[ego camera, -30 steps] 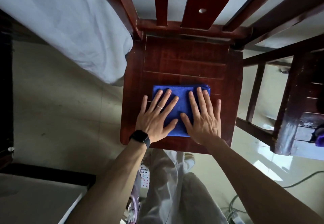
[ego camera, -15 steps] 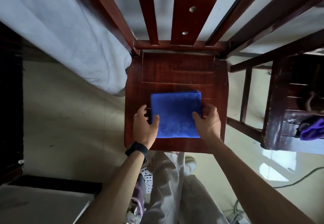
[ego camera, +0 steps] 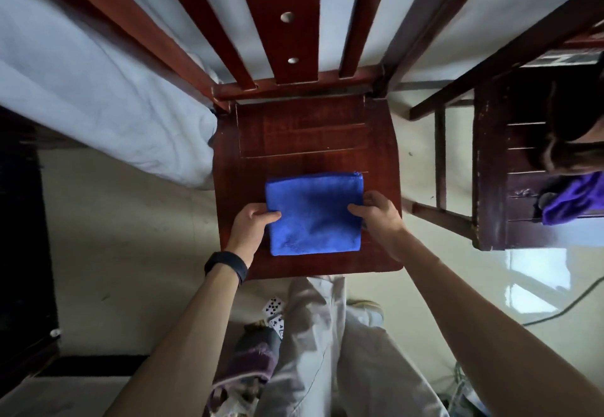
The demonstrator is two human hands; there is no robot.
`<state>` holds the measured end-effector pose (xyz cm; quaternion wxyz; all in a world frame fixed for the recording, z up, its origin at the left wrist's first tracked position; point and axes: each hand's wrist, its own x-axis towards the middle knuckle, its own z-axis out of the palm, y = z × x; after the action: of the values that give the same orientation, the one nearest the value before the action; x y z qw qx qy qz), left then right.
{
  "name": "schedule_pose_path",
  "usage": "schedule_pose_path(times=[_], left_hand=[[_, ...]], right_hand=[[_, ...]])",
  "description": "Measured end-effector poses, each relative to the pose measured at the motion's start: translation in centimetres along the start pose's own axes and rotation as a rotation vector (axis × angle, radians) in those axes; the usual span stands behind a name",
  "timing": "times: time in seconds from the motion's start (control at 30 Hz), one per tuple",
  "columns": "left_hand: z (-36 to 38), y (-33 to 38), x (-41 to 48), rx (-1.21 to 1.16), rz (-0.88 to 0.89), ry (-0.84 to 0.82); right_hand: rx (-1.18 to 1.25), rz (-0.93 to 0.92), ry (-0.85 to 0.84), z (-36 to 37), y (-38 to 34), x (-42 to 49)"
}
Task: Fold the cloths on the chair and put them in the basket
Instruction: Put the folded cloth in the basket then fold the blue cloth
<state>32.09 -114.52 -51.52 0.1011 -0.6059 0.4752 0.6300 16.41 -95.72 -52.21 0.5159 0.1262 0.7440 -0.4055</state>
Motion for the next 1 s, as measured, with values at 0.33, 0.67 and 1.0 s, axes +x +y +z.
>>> schedule_pose_path(times=[0.33,0.67,1.0], left_hand=[[6.7,2.2,-10.0,0.006,-0.067,-0.381],[23.9,8.4,-31.6,0.320,0.109,-0.729],[42.3,13.1,-52.3,0.600,0.305,-1.033]], right_hand=[[0.440,0.019,-0.069,-10.7,6.0,-11.7],[0.613,-0.286,0.284,-29.2,9.8,-35.1],[0.912,-0.431,0.754,-42.3,14.2,-51.4]])
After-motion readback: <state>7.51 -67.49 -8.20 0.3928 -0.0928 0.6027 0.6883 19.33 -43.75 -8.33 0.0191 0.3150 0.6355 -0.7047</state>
